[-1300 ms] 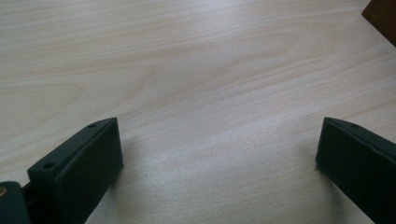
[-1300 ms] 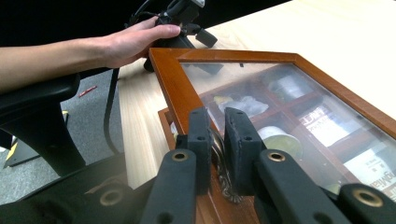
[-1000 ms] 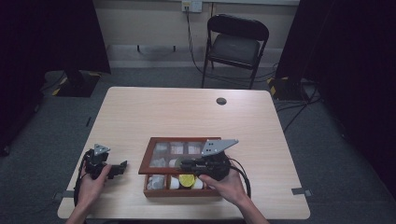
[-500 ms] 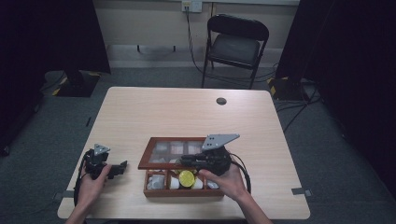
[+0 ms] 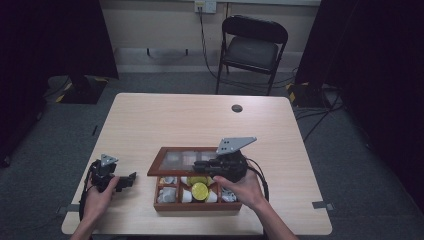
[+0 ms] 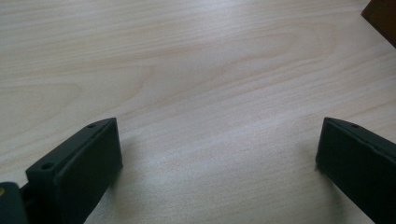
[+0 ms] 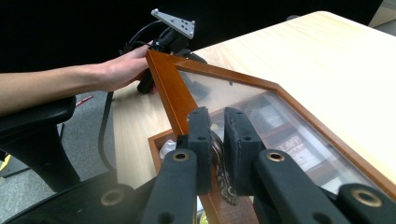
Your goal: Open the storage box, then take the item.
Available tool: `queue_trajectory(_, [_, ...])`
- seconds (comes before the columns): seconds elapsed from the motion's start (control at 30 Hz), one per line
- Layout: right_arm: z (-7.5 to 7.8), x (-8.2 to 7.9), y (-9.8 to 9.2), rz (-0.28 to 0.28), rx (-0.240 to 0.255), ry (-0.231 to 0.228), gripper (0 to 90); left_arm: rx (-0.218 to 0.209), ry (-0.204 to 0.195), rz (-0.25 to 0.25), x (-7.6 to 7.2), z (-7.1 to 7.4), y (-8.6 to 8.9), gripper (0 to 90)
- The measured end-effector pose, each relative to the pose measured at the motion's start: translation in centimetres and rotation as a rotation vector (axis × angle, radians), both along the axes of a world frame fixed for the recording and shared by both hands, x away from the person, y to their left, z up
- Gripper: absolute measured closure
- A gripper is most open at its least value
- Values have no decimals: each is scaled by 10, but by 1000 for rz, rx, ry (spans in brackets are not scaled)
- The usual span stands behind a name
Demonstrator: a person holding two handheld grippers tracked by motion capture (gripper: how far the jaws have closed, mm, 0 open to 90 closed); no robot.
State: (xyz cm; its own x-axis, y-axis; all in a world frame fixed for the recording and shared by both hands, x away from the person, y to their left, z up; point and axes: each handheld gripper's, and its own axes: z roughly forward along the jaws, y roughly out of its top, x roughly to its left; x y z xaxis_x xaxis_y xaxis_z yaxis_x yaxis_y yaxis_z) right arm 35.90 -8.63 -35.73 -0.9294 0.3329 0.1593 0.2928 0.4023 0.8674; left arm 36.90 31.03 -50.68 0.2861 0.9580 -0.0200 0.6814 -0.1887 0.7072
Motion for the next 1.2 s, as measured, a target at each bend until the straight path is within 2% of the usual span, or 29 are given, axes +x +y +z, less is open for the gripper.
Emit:
queue_trajectory(0.5, [14,12,2,-3,-11,1,821,0,0,0,0,0,0,0])
queue_trajectory(1.2, [21,18,2,-4,-16,4,824,-1,0,-18,2,0,1,0])
